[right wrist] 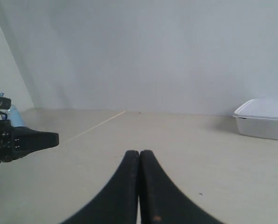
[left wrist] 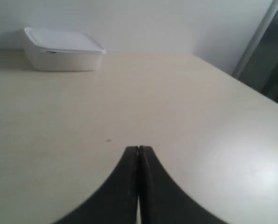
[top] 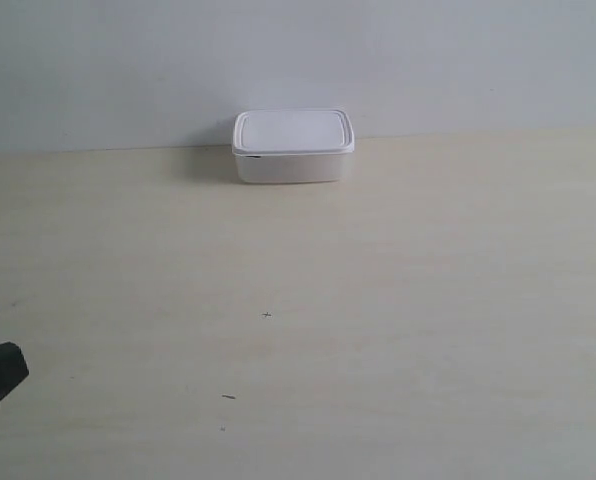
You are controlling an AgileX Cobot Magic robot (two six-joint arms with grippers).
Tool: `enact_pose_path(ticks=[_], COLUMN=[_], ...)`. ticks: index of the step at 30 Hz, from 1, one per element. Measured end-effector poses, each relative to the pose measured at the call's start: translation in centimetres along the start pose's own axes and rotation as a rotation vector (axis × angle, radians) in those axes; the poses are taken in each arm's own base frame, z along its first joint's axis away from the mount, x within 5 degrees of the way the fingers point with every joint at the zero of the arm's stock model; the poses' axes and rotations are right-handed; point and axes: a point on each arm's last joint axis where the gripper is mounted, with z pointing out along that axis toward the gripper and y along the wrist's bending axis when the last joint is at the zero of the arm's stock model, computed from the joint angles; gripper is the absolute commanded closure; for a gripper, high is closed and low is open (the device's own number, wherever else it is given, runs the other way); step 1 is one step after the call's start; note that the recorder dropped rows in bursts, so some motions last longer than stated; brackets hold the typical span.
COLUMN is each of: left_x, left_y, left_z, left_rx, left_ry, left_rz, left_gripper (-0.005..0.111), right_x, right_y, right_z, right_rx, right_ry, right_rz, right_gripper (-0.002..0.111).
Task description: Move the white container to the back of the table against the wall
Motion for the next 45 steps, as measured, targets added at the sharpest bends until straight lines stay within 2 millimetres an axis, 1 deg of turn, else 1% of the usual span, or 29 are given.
enact_pose_path(ticks=[4, 7, 15, 26, 30, 36, 41, 45], left_x=[0.7, 0.8, 0.9, 0.9, 1.0, 0.4, -0.3, -0.9], left_y=[1.1, 1.4, 1.5, 1.5, 1.1, 0.2, -0.3, -0.6], left_z=[-0.1, -0.2, -0.2, -0.2, -0.2, -1.0, -2.1, -3.2], left_rx=[-0.129, -0.165, -0.169, -0.171, -0.141, -0.050, 0.004, 0.040], left_ry=[0.071, 0.083, 0.083, 0.084, 0.096, 0.023, -0.088, -0.192], left_rz=[-0.093, -0.136, -0.150, -0.152, -0.139, -0.106, -0.089, -0.076], left_gripper=[0.107, 0.107, 0.107, 0.107, 0.107, 0.107, 0.107, 0.107], right_x=[0.1, 0.1, 0.2, 0.2, 0.2, 0.2, 0.2, 0.1], right_y=[0.2, 0.2, 0.3, 0.3, 0.3, 0.3, 0.3, 0.1], right_z=[0.0, 0.0, 0.0, 0.0, 0.0, 0.0, 0.0, 0.0], right_rx=[-0.019, -0.022, -0.028, -0.027, -0.029, -0.031, -0.031, 0.002], right_ry=[0.009, 0.010, 0.018, 0.018, 0.019, 0.021, 0.021, 0.009], right_rz=[-0.018, -0.020, 0.073, 0.083, 0.088, 0.107, 0.109, 0.106], right_gripper=[0.108, 0.108, 0.108, 0.108, 0.108, 0.108, 0.108, 0.108])
